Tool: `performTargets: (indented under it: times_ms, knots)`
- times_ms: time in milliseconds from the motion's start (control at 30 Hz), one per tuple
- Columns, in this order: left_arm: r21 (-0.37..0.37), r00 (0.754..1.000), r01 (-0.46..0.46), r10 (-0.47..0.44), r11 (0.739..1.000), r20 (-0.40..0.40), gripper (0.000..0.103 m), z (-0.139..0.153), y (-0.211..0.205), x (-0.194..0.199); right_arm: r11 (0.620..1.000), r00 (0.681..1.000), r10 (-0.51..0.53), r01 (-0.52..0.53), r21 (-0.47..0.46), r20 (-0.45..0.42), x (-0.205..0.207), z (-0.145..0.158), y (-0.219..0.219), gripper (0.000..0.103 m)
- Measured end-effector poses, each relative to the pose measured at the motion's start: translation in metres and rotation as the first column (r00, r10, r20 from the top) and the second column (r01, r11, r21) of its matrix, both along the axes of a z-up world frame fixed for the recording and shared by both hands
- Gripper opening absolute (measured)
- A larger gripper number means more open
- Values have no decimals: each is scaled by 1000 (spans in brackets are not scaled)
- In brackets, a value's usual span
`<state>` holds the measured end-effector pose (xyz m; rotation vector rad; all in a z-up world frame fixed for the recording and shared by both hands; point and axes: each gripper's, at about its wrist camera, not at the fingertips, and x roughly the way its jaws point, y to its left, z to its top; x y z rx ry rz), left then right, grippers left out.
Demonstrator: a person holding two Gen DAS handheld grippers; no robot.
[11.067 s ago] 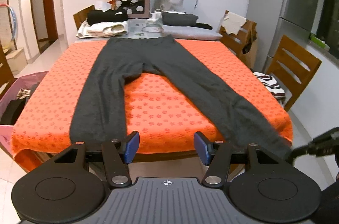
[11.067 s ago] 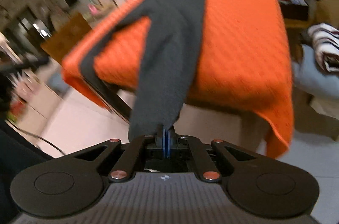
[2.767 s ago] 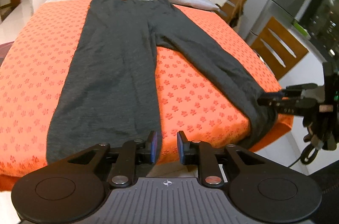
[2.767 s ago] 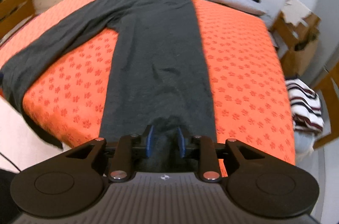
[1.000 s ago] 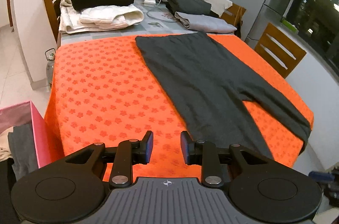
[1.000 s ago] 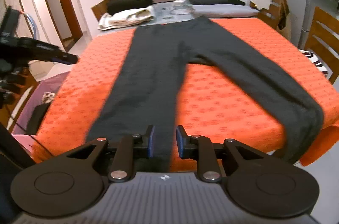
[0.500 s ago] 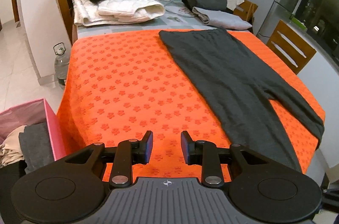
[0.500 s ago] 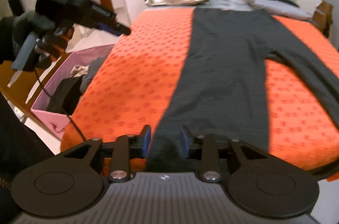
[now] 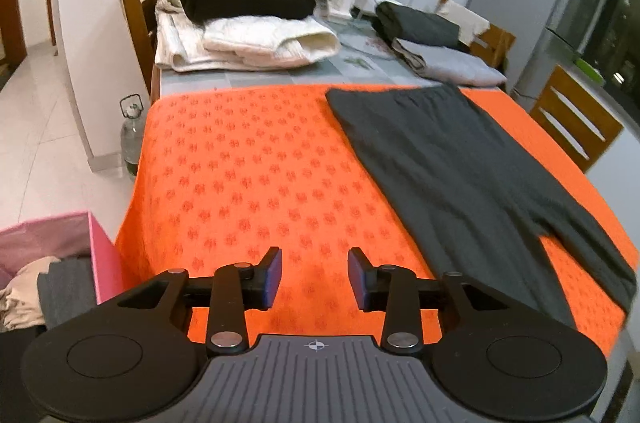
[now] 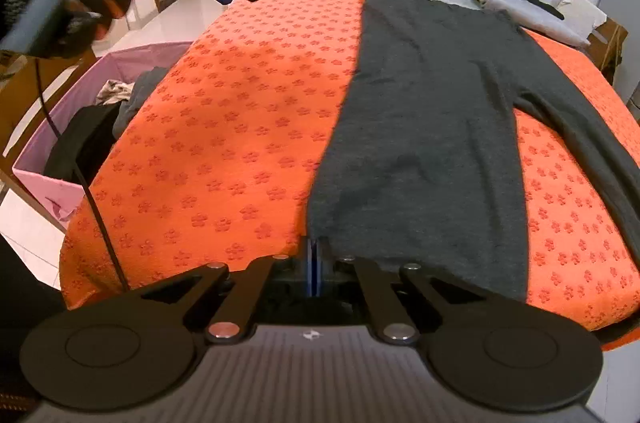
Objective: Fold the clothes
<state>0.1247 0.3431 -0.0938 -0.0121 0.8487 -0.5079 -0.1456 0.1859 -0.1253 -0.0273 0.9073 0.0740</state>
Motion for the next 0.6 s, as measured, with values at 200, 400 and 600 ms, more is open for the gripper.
performTargets:
  times_ms: [200, 400, 600]
  knots:
    - [-89, 996, -76, 72, 993, -49, 39, -13, -24, 46, 998, 997, -65, 65, -1, 31, -13, 14, -14, 3]
    - [-194, 984, -152, 128, 969, -127, 39, -26, -53, 95, 990, 989, -144, 143, 17, 31, -21, 23, -35, 3]
    - [-192, 979, -184, 162, 964, -123, 39, -38, -92, 134, 982, 982, -186, 185, 25, 23, -22, 25, -50, 3]
